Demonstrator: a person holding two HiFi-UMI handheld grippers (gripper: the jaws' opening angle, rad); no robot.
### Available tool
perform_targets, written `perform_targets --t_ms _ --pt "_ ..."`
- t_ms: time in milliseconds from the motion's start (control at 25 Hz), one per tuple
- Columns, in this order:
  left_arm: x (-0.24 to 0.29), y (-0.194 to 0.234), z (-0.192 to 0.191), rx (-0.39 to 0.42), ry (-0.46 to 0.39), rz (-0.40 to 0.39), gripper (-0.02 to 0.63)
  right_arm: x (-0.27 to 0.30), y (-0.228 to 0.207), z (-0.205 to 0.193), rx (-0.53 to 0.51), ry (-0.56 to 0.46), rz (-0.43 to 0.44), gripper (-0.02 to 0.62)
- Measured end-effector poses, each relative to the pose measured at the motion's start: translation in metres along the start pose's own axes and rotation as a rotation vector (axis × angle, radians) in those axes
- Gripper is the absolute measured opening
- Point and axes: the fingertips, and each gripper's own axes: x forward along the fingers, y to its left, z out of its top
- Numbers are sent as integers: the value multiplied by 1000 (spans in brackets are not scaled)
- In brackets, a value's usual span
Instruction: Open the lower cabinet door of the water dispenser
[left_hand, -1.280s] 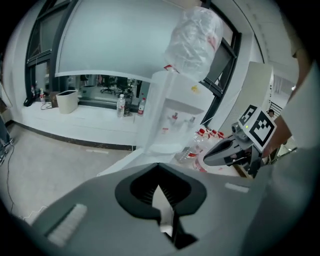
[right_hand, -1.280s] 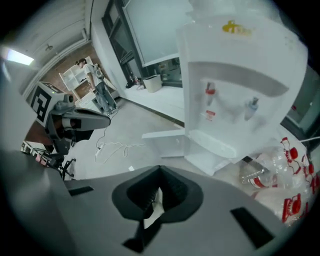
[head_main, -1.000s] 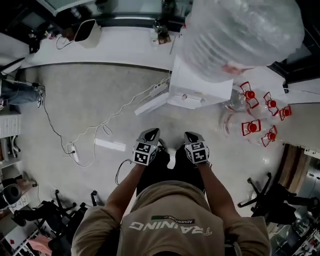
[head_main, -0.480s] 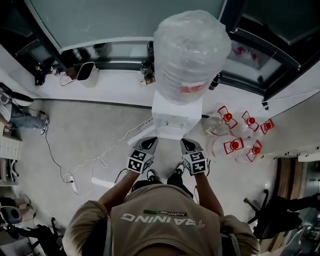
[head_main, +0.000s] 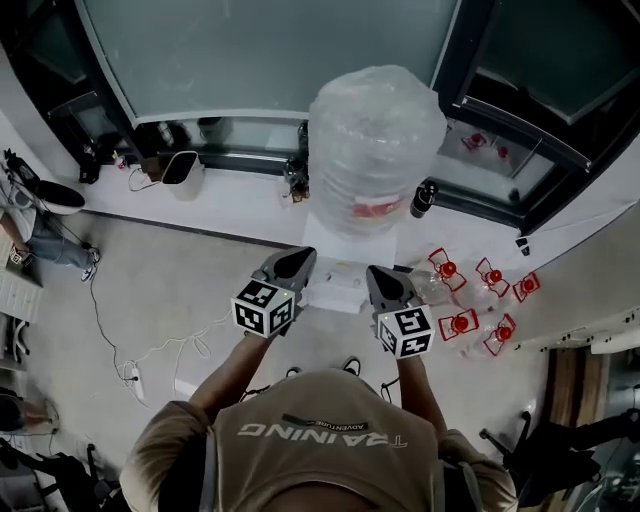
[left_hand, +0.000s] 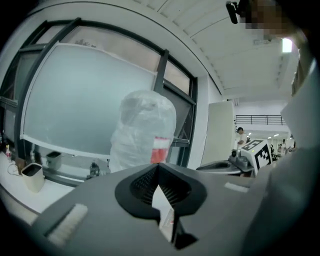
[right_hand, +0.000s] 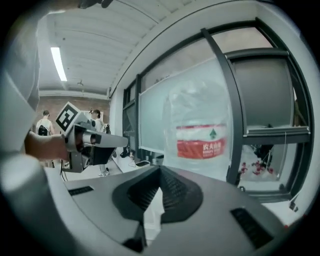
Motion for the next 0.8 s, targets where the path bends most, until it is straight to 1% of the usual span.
perform_targets --t_ms 200,280,360,480,640,720,800 --pt "-2 10 62 137 -91 65 8 2 -12 57 -44 -85 0 8" --pt "-6 14 81 194 -127 109 8 7 -15 75 -81 -103 11 9" --pt "-12 20 93 235 -155 158 8 11 -14 88 -117 -109 29 9" --pt "-18 27 97 245 -166 194 8 15 -14 95 -149 -108 24 8" --pt "-23 29 88 296 -134 229 8 15 -14 89 -130 -96 0 9" --pt "-21 25 79 288 -117 223 8 10 -18 83 -118 -87 -22 9" --pt "-20 20 68 262 -99 206 8 4 -21 75 -94 -85 -39 9"
